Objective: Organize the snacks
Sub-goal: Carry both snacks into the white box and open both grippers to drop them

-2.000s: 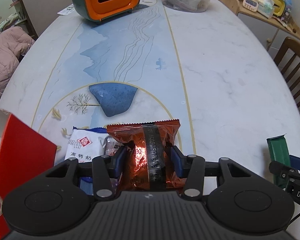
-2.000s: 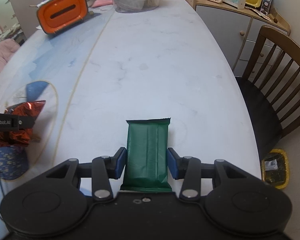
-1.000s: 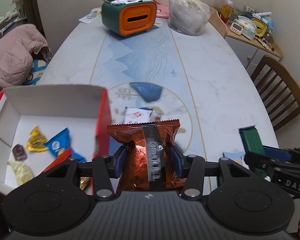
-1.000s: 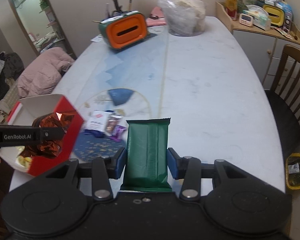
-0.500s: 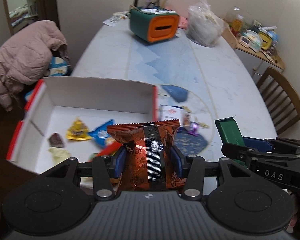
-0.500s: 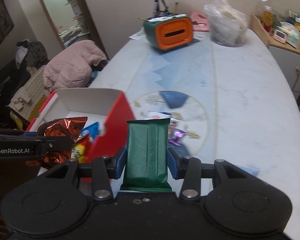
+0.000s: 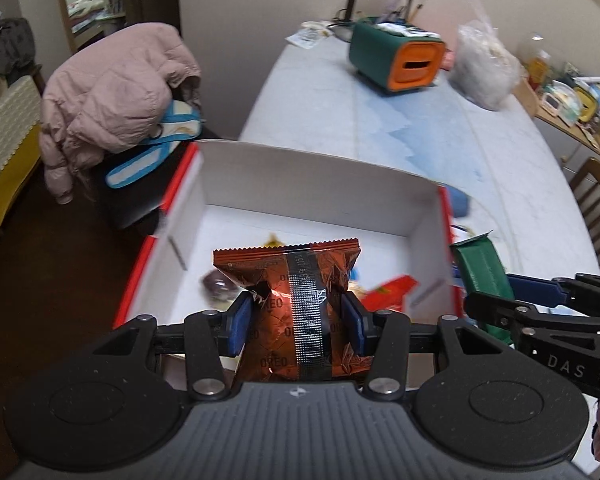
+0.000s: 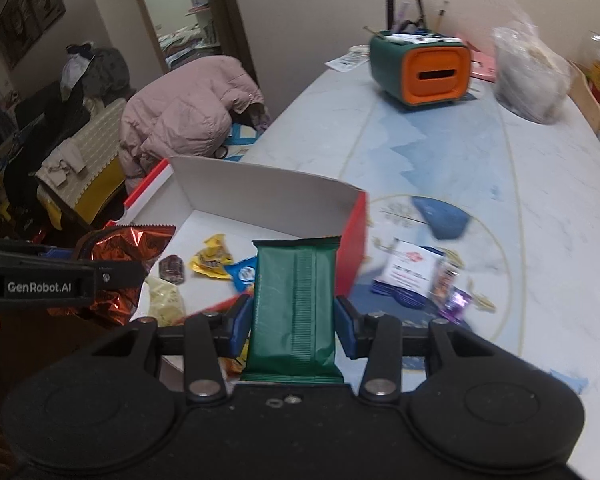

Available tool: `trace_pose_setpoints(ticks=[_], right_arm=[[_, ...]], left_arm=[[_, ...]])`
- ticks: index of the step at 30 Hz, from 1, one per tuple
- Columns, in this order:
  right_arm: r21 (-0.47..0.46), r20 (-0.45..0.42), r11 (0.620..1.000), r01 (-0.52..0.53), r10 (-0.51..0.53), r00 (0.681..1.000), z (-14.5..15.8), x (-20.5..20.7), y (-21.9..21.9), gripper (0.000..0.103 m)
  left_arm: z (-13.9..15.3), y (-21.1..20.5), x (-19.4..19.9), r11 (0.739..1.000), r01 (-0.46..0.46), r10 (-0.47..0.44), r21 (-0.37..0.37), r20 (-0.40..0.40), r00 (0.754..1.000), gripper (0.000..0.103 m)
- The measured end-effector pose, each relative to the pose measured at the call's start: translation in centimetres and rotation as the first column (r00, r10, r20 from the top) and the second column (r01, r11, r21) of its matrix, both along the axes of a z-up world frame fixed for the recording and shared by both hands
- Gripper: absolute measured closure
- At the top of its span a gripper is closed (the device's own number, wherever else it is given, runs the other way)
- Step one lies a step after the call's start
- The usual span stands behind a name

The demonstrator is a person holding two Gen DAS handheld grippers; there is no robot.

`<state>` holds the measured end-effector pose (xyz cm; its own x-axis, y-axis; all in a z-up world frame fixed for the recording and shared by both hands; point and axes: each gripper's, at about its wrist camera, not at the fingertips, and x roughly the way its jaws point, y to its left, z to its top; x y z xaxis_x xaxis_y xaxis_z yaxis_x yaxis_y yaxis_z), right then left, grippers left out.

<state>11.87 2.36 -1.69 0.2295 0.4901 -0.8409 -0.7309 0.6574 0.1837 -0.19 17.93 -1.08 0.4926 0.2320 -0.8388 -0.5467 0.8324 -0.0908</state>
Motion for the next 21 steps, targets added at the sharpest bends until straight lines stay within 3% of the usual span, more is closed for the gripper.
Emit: trace_pose_setpoints(ticks=[9, 21], right_arm=[[-0.048, 0.032, 0.998, -0.043, 0.045, 0.999, -1.4, 0.4, 5.6, 0.061], [-0.157, 0.049, 0.985, -0.065, 0.074, 0.996, -5.8, 1.8, 10.6, 0.061]], left_arm=[[-1.8, 4.8, 1.4, 0.999, -0.035, 0.036, 0.019, -0.062, 0.997, 0.056], [-4.3, 7.0, 5.7, 0.997, 0.038, -0.026, 0.073, -0.148, 0.989, 0.056]])
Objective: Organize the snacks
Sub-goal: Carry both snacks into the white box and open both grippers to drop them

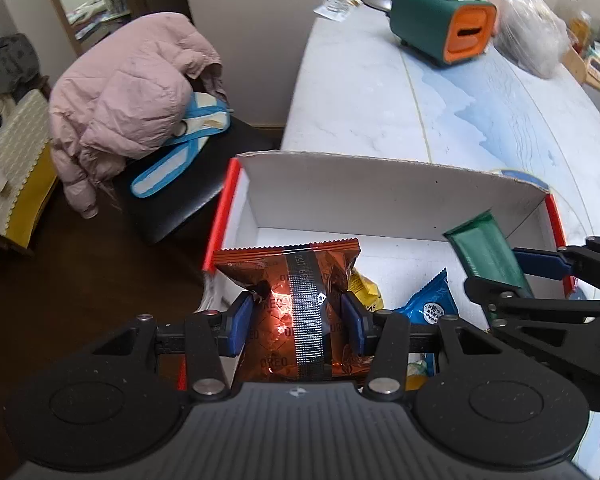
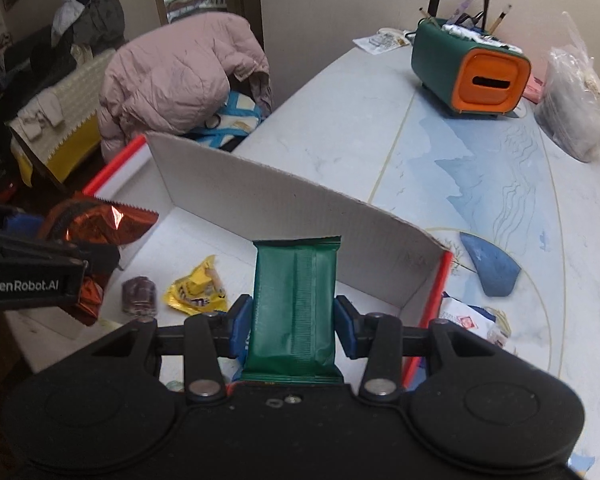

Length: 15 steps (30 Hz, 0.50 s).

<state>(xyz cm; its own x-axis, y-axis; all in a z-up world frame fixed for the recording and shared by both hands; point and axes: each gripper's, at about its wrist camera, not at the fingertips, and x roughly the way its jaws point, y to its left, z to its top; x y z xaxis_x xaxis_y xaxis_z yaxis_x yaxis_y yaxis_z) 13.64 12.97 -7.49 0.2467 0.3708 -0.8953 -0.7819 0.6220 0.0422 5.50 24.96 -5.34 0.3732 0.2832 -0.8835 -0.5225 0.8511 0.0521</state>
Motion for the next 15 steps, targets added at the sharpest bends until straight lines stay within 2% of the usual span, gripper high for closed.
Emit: trace_pose_setpoints(ticks=[9, 15], right_arm=[[-0.035, -0.043, 0.999, -0.018, 0.017, 0.999, -2.3, 0.6, 1.7, 0.061], [-0.042, -0.075, 0.999, -0.024, 0.021, 0.997, -3.0, 0.9, 2.0, 0.061]], left_arm=[[-2.5, 0.3, 2.7, 0.999, 0.045, -0.047, -0.027, -0.079, 0.996, 0.056], [-4.1, 0.5, 3.6, 0.998, 0.044, -0.049, -0.041, -0.130, 0.990, 0.056]])
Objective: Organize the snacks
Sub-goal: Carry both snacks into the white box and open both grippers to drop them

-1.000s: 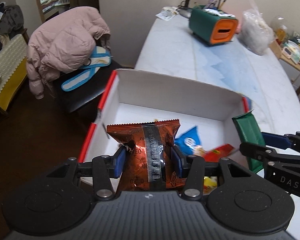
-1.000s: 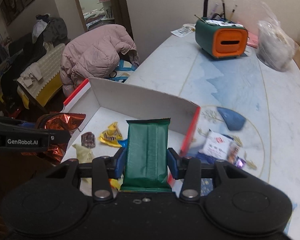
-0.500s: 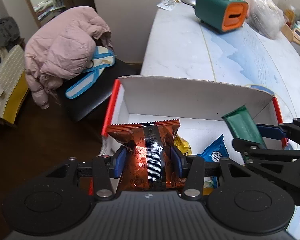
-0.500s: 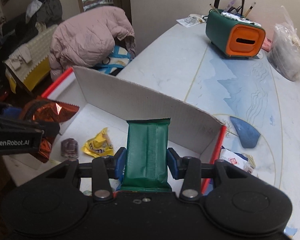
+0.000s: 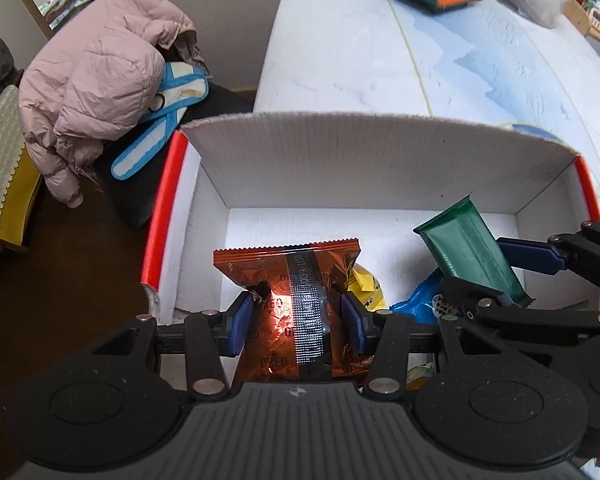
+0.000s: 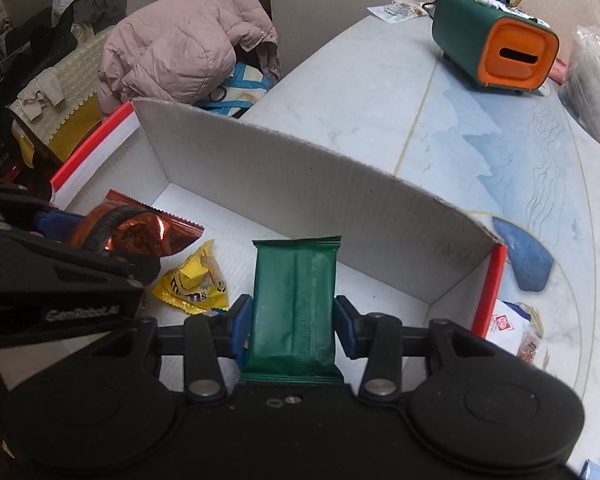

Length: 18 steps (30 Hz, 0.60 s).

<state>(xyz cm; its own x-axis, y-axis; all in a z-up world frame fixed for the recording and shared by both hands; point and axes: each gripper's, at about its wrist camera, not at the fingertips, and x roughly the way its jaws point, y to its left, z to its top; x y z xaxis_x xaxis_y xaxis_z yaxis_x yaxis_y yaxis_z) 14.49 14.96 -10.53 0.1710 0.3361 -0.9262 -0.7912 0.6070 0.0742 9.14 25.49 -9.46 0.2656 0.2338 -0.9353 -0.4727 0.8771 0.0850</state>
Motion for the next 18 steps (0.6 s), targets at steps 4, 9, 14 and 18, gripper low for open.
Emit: trace_pose_setpoints(ticks=[4, 9, 14, 18], right_arm=[[-0.002, -0.016, 1.000, -0.005, 0.005, 1.000, -0.3, 0.0, 0.1, 0.061], [0.000, -0.025, 1.000, -0.006, 0.006, 1.000, -0.5, 0.0, 0.1, 0.061], [0.023, -0.030, 1.000, 0.002, -0.001, 1.000, -0.2, 0.2, -0.3, 0.058], [0.045, -0.028, 0.999, 0.008, -0.007, 1.000, 0.6, 0.3, -0.8, 0.053]], left_arm=[[-0.9, 0.2, 0.2, 1.000, -0.007, 0.007, -0.009, -0.024, 1.000, 0.056], [-1.2, 0.3, 0.2, 1.000, -0.014, 0.014, -0.018, -0.020, 1.000, 0.056], [-0.9, 0.3, -0.2, 0.999, -0.023, 0.023, -0.028, 0.000, 1.000, 0.055], [0.0, 0.0, -0.8, 0.999, -0.016, 0.017, -0.032, 0.031, 0.999, 0.051]])
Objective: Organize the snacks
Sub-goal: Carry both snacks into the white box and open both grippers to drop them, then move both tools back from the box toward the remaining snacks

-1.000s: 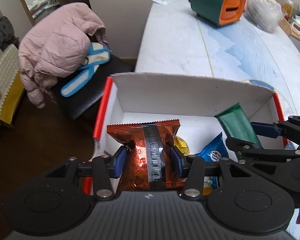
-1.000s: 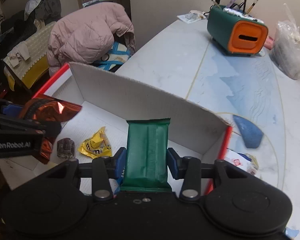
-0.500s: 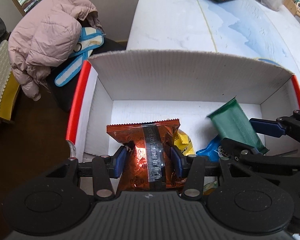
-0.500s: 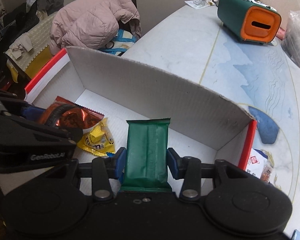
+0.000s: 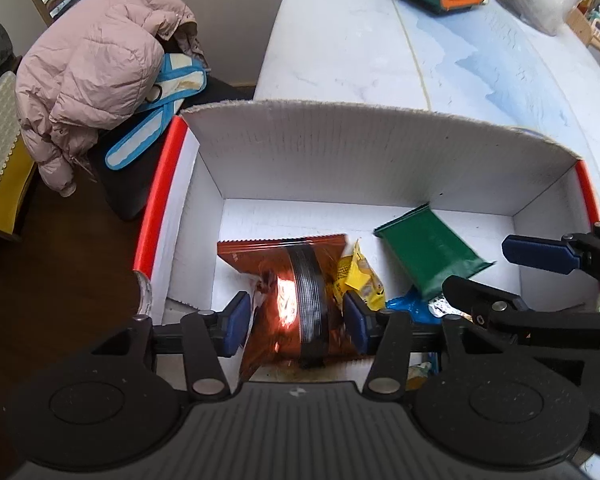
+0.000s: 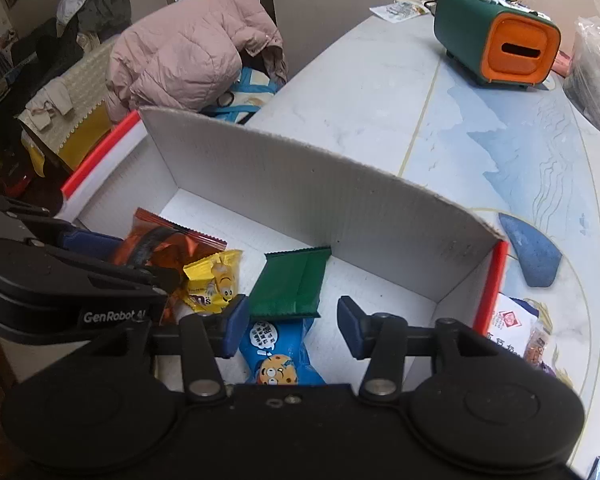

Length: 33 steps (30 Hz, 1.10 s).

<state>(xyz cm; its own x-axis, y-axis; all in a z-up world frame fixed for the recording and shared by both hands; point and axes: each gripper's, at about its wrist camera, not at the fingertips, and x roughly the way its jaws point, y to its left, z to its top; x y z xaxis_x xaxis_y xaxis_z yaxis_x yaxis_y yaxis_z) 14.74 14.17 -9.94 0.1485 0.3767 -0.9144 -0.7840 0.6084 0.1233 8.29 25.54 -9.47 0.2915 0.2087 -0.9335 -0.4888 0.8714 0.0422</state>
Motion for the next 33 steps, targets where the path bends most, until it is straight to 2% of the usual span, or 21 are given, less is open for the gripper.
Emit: trace_pose_setpoints(ticks=[11, 15, 20, 25, 33], right_arm=[[0.068, 0.024, 0.998, 0.012, -0.014, 1.000, 3.1, -0.4, -2.2, 0.041], [0.102, 0.024, 0.995, 0.017, -0.020, 1.000, 4.5, -0.8, -3.3, 0.039], [0.149, 0.028, 0.989, 0.023, -0.028, 0.999, 6.3, -1.6, -4.9, 0.032], [0.192, 0.047, 0.981, 0.036, -0.045, 0.998, 8.0, -2.2, -7.3, 0.025], [0.245, 0.073, 0.968, 0.060, -0.080, 0.994, 10.1, -2.2, -11.8, 0.017]], left_arm=[[3.1, -1.1, -2.4, 1.000, 0.007, -0.006, -0.001, 0.100, 0.995, 0.049], [4.4, -2.3, -3.2, 1.000, 0.022, -0.023, 0.010, 0.138, 0.990, 0.047], [6.2, -4.2, -4.2, 0.998, 0.053, -0.056, 0.022, 0.196, 0.979, 0.045], [7.6, -6.3, -4.8, 0.996, 0.087, -0.093, 0.035, 0.251, 0.963, 0.039], [8.3, -10.2, -4.8, 0.989, 0.147, -0.149, 0.027, 0.288, 0.946, 0.038]])
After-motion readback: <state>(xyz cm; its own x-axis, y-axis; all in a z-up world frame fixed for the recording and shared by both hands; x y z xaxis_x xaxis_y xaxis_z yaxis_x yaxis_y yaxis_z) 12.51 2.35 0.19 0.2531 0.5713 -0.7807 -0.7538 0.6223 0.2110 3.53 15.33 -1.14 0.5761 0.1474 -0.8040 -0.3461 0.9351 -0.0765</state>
